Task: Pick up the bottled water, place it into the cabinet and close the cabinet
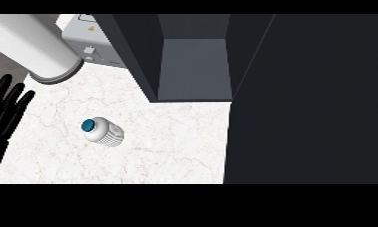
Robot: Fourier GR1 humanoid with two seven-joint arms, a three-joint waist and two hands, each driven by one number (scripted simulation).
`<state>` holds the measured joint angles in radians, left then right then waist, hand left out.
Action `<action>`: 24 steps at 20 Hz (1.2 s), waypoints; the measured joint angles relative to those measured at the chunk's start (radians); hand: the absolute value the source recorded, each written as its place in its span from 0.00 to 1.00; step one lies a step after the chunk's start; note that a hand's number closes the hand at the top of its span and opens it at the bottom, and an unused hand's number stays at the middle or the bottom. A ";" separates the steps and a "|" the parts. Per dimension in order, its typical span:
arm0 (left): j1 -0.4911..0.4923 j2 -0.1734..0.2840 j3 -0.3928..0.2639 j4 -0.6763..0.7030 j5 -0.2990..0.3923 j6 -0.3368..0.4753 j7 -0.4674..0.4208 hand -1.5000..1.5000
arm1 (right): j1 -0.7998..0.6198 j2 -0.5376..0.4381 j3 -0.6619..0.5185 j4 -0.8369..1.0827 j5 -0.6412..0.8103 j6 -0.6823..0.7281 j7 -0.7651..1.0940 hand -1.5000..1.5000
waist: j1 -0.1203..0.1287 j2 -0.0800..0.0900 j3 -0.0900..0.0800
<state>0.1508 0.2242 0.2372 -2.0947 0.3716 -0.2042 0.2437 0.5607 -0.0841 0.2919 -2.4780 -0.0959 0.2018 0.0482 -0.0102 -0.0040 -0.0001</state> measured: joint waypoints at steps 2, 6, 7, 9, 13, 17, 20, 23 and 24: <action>0.010 -0.005 0.003 0.035 -0.012 -0.017 -0.022 0.00 | 0.037 -0.007 0.008 -0.008 0.007 0.006 -0.025 0.00 | -0.002 0.000 0.000; 0.006 -0.019 0.000 0.131 -0.047 -0.039 -0.068 0.00 | 0.071 -0.014 0.039 -0.013 0.027 0.006 -0.050 0.00 | -0.003 0.001 0.000; 0.003 -0.026 -0.008 0.164 -0.062 -0.043 -0.083 0.00 | 0.084 -0.012 0.060 -0.014 0.035 0.004 -0.059 0.00 | -0.005 0.001 0.000; -0.008 -0.024 -0.003 0.232 -0.071 -0.057 -0.106 0.00 | 0.117 -0.019 0.086 -0.018 0.042 0.004 -0.083 0.00 | -0.009 0.001 -0.001; -0.040 -0.020 -0.006 0.381 -0.087 -0.094 -0.150 0.00 | 0.149 -0.031 0.117 -0.021 0.051 -0.005 -0.107 0.00 | -0.011 0.002 -0.001; -0.082 -0.027 0.000 0.531 -0.093 -0.115 -0.195 0.00 | 0.201 -0.054 0.140 -0.023 0.057 -0.006 -0.151 0.00 | -0.017 0.002 -0.002; -0.120 -0.033 0.008 0.674 -0.121 -0.127 -0.270 0.00 | 0.235 -0.067 0.156 -0.021 0.062 -0.009 -0.189 0.00 | -0.021 0.002 -0.002; -0.148 -0.031 0.014 0.802 -0.155 -0.143 -0.357 0.00 | 0.267 -0.076 0.185 -0.018 0.074 -0.022 -0.224 0.00 | -0.022 0.002 -0.002; -0.161 -0.025 0.016 0.848 -0.166 -0.152 -0.385 0.00 | 0.279 -0.084 0.191 -0.017 0.077 -0.020 -0.240 0.00 | -0.023 0.002 -0.002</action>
<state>-0.0106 0.1992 0.2532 -1.2465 0.2058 -0.3559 -0.1410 0.8392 -0.1685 0.4827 -2.4947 -0.0187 0.1818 -0.1921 -0.0330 -0.0020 -0.0023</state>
